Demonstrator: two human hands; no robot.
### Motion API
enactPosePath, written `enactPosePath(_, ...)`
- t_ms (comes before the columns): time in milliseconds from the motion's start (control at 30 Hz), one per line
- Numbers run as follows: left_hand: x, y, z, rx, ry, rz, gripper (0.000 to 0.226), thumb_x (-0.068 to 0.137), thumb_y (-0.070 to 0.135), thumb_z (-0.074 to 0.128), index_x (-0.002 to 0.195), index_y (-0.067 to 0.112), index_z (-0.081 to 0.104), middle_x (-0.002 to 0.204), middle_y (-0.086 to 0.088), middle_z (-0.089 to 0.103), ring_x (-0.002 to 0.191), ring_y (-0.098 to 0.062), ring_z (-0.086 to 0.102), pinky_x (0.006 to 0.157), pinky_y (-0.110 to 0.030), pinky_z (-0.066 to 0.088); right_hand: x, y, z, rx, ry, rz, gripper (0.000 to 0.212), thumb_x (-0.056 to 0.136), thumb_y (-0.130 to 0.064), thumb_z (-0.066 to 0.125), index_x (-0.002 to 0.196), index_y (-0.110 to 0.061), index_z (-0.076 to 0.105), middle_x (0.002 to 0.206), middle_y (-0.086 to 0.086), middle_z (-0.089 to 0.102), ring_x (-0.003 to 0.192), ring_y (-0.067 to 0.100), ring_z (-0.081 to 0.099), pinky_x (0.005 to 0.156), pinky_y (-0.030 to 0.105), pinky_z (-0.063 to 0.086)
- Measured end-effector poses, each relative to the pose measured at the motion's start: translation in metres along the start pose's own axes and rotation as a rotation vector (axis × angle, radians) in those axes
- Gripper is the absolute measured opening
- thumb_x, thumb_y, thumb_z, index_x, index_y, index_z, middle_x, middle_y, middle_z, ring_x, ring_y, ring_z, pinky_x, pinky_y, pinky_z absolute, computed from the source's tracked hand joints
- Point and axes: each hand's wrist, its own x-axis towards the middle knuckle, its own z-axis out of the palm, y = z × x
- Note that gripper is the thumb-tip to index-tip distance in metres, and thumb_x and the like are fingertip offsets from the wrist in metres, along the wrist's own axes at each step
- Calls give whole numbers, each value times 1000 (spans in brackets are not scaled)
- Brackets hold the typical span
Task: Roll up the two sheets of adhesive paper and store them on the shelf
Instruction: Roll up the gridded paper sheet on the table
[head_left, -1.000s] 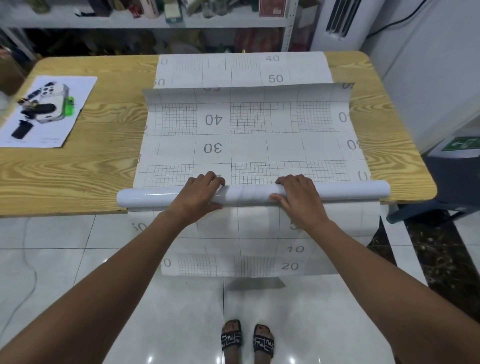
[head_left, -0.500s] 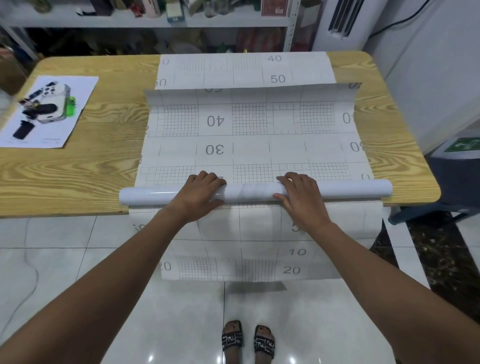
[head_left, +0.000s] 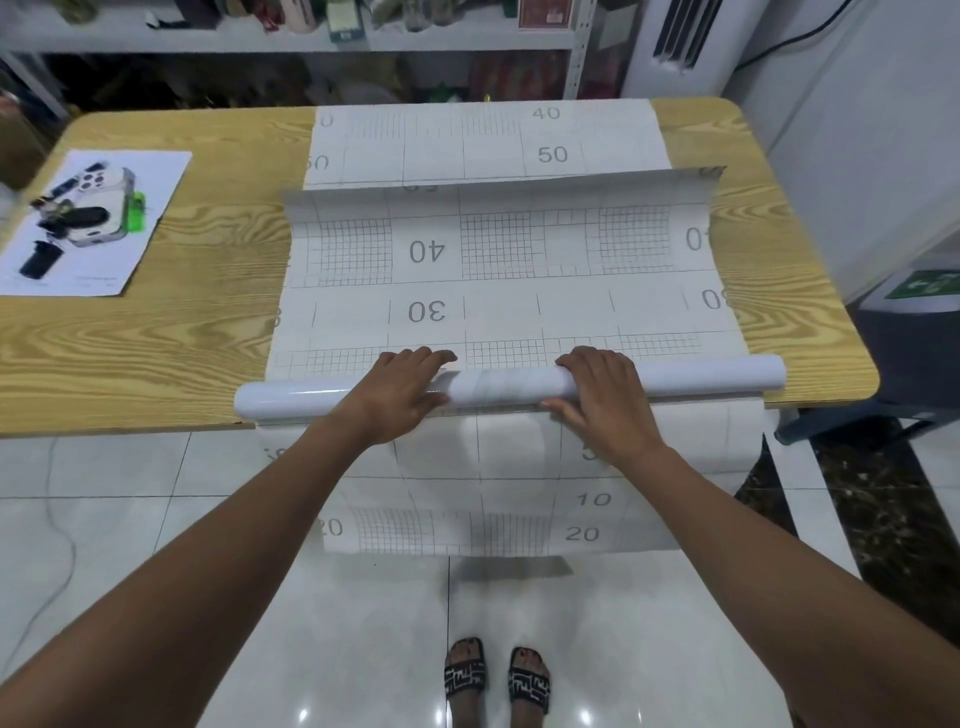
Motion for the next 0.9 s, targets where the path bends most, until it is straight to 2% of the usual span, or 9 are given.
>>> enactPosePath(233,0,0,2,46,-31,-1,34,96,34,41,126,18,45,117,-1,55,107,-22,44,94,-33,26,-3,-1,-1,-41,-32,21,61,80,-58,40,113,-10,59,112,8,59,97,28,54,92,35,31)
enactPosePath(400,-3,0,5,62,-16,-2,35,97,33,39,127,18,44,117,-2,52,104,-22,43,90,-32,27,-2,-2,-3,15,-2,0,55,78,-51,61,114,-9,57,107,7,59,94,26,56,90,34,34)
enactPosePath(467,-6,1,7,70,16,8,36,96,32,40,128,16,44,121,-5,49,104,-23,43,89,-33,29,-1,-2,-5,39,17,-1,52,78,-51,60,107,-9,58,101,6,58,87,25,55,86,31,32)
enactPosePath(600,-11,4,9,104,112,15,42,89,33,55,126,13,48,120,-9,48,105,-28,46,90,-41,35,2,-2,-5,26,-35,16,56,80,-59,40,104,-11,58,99,4,57,82,24,55,82,31,33)
enactPosePath(667,-12,4,10,166,161,33,44,81,33,67,118,13,53,112,-10,53,99,-31,51,88,-45,38,2,-2,-3,9,-41,20,54,81,-58,41,104,-12,58,100,4,57,82,25,55,82,34,36)
enactPosePath(767,-10,5,11,207,174,19,48,72,32,76,112,14,57,105,-10,56,93,-32,54,85,-47,40,3,-3,0,-18,-22,24,43,82,-48,55,104,-11,60,103,5,58,87,27,56,83,38,39)
enactPosePath(800,-10,6,11,205,176,17,49,71,31,77,112,13,58,104,-10,57,93,-32,54,84,-46,40,3,-3,1,-28,-13,29,42,83,-46,54,104,-11,61,104,5,59,88,28,56,83,38,39)
enactPosePath(900,-8,6,10,188,180,21,53,67,29,80,112,12,58,104,-10,56,95,-30,49,83,-46,41,3,-5,1,-66,-1,49,48,85,-50,38,105,-13,62,108,4,59,91,27,54,83,36,37)
